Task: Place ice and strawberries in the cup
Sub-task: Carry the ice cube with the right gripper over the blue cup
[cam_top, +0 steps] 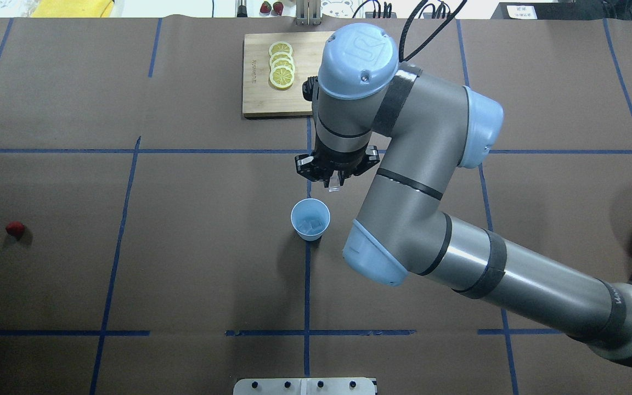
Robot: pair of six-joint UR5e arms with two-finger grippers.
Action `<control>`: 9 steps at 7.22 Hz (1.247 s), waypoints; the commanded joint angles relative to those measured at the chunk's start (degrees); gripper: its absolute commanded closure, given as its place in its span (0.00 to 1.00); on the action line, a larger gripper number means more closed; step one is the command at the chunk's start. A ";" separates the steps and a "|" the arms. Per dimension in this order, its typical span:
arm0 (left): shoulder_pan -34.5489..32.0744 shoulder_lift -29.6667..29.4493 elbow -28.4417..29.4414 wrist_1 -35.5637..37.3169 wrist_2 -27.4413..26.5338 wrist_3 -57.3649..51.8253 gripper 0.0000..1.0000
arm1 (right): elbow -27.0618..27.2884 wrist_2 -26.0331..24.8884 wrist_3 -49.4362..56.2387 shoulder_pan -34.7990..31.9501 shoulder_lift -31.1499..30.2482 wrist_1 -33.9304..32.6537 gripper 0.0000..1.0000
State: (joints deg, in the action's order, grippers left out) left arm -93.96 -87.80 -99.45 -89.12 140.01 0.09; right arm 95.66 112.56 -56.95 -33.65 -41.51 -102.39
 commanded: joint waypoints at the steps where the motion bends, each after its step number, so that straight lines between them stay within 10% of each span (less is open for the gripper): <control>1: 0.00 0.00 0.05 0.00 -0.09 0.00 0.00 | -3.90 -2.77 -2.20 3.31 0.82 4.13 0.99; 5: 0.00 -0.09 0.13 0.00 -0.09 0.00 0.00 | -3.99 -3.92 -2.29 6.05 0.38 3.87 0.96; 7: 0.00 -0.09 0.13 0.00 -0.09 0.00 0.00 | -4.08 -3.92 -5.08 6.14 0.55 3.87 0.49; 8: 0.00 -0.09 0.13 0.00 0.00 0.00 0.00 | -4.08 -4.18 -5.19 6.06 0.47 3.96 0.08; 9: 0.00 -0.09 0.13 0.00 0.00 0.00 0.00 | -3.64 -4.27 -5.28 5.97 0.64 4.04 0.02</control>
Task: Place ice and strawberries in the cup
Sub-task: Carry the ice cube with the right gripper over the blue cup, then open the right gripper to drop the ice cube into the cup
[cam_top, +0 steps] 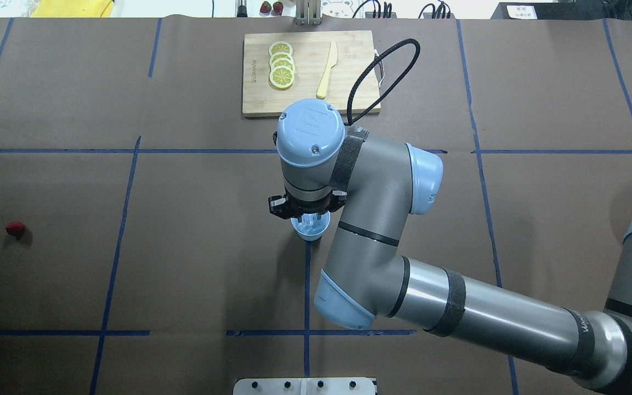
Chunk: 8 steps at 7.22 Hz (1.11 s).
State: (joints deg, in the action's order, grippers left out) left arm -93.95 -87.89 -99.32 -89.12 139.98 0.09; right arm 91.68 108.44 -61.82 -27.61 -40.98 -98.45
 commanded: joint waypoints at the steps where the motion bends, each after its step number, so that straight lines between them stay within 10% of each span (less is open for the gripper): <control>1: 0.00 0.00 0.00 -0.09 0.03 0.00 0.00 | 0.78 -0.16 -0.41 -0.60 0.20 0.01 0.02; 8: 16.59 4.01 -8.26 -5.92 -3.75 20.89 0.00 | 13.16 13.62 18.01 -24.57 -11.64 -6.49 0.01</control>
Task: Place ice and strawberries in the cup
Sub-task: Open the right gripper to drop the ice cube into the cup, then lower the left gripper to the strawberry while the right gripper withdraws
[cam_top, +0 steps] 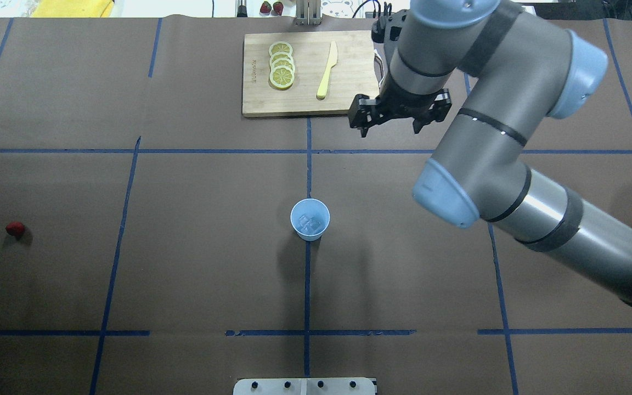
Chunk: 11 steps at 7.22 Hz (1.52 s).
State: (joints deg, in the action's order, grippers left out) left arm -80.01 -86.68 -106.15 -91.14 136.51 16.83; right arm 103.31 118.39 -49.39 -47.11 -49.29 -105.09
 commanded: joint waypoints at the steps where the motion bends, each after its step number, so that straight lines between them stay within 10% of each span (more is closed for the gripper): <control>1: 6.93 4.31 -1.43 -10.92 -2.81 14.09 0.00 | 2.93 4.39 11.53 -7.88 -6.22 0.24 0.01; 4: 21.97 6.43 -0.20 -22.76 -12.13 33.50 0.00 | 3.30 7.47 27.10 -15.89 -14.32 0.59 0.01; 11: 26.83 3.98 12.19 -38.59 -14.61 38.45 0.00 | 3.04 7.47 32.76 -19.76 -17.50 0.42 0.01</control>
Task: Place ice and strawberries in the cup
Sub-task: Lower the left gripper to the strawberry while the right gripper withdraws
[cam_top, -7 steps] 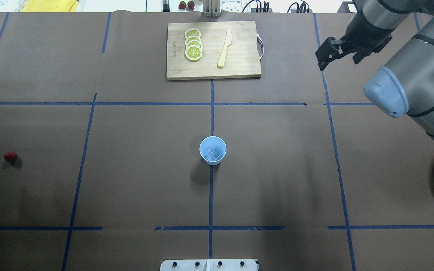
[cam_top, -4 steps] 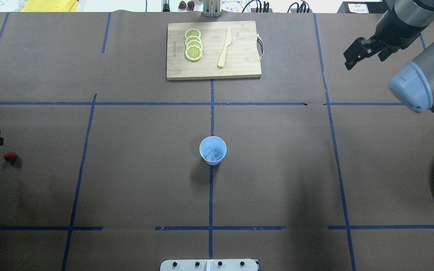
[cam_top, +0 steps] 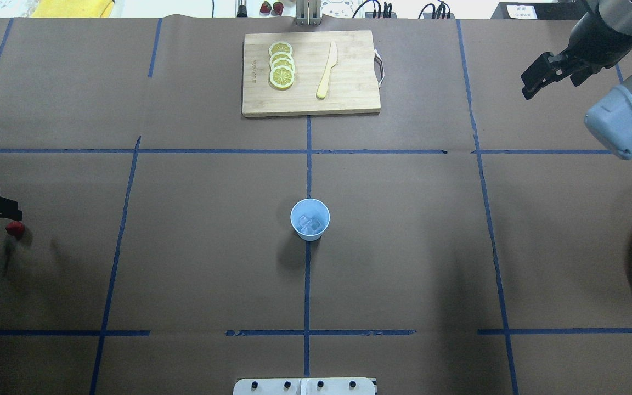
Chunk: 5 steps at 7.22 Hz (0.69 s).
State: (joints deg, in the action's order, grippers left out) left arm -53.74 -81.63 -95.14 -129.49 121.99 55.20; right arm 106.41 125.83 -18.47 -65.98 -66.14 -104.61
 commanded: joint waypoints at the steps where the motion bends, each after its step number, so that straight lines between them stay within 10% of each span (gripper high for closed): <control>1: 0.82 -1.25 1.35 -0.24 -0.08 0.09 0.00 | -0.06 0.02 1.94 -1.17 -1.01 0.02 0.01; 5: 1.26 -1.34 1.53 -0.15 0.01 0.35 0.12 | -0.15 -0.06 1.94 -1.26 -1.01 -0.07 0.01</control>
State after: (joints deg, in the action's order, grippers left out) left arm -52.69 -82.92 -93.64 -129.65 121.96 55.40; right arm 106.29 125.81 -16.53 -67.23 -67.14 -104.61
